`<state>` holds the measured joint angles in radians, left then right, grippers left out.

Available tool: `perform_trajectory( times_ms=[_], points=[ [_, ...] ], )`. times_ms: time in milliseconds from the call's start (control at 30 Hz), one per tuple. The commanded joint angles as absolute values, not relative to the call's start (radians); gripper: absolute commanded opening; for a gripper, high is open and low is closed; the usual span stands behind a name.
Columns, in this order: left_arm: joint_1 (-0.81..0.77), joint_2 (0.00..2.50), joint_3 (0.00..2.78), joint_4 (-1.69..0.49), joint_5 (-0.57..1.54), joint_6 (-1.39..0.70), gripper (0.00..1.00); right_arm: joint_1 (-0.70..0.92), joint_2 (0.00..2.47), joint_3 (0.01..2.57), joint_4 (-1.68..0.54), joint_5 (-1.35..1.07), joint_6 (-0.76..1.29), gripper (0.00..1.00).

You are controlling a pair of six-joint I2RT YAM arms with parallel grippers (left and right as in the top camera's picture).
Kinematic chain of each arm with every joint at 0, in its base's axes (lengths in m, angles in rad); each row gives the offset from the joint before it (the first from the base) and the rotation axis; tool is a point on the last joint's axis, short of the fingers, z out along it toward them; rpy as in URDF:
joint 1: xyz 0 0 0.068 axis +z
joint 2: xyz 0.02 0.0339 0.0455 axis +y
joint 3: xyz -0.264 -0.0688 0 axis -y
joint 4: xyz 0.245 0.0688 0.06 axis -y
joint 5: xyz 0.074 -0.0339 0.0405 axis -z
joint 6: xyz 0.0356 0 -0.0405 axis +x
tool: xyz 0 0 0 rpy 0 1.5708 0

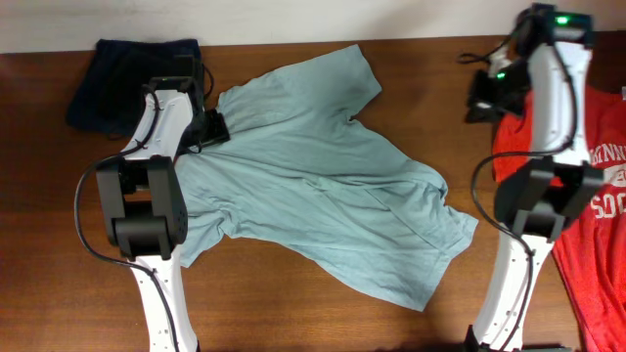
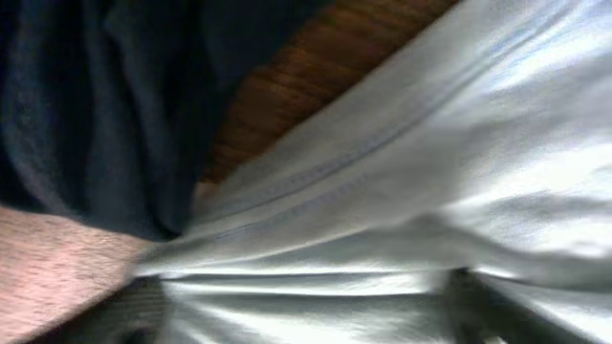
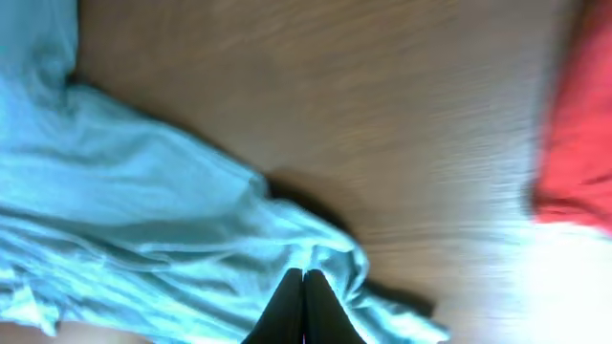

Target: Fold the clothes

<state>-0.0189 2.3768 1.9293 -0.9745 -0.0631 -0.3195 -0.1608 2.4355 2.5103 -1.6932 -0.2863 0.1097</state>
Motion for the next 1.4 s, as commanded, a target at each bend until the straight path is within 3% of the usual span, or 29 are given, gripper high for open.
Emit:
perform_trajectory(
  times_ms=[0,300,533,700,900,1367],
  points=[
    [-0.021,2.427,1.907,-0.985,-0.048,-0.318,0.99,-0.083,2.344,2.385,-1.699,-0.260,0.123,0.04],
    [-0.021,2.427,1.907,-0.984,-0.048,-0.318,0.99,0.000,2.029,1.948,-1.685,-0.039,0.268,0.04],
    [-0.021,2.422,1.964,-1.062,0.000,-0.302,0.99,0.030,1.996,1.624,-1.435,-0.097,0.271,0.04],
    [-0.028,2.388,2.194,-1.231,0.005,-0.297,0.99,0.040,1.996,1.483,-1.225,-0.093,0.267,0.04],
    [-0.031,2.360,2.347,-1.312,0.005,-0.298,0.99,0.039,1.998,1.416,-1.049,-0.076,0.268,0.04],
    [-0.030,2.360,2.353,-1.326,-0.022,-0.298,0.99,0.039,2.006,1.347,-0.850,0.064,0.271,0.04]
  ],
)
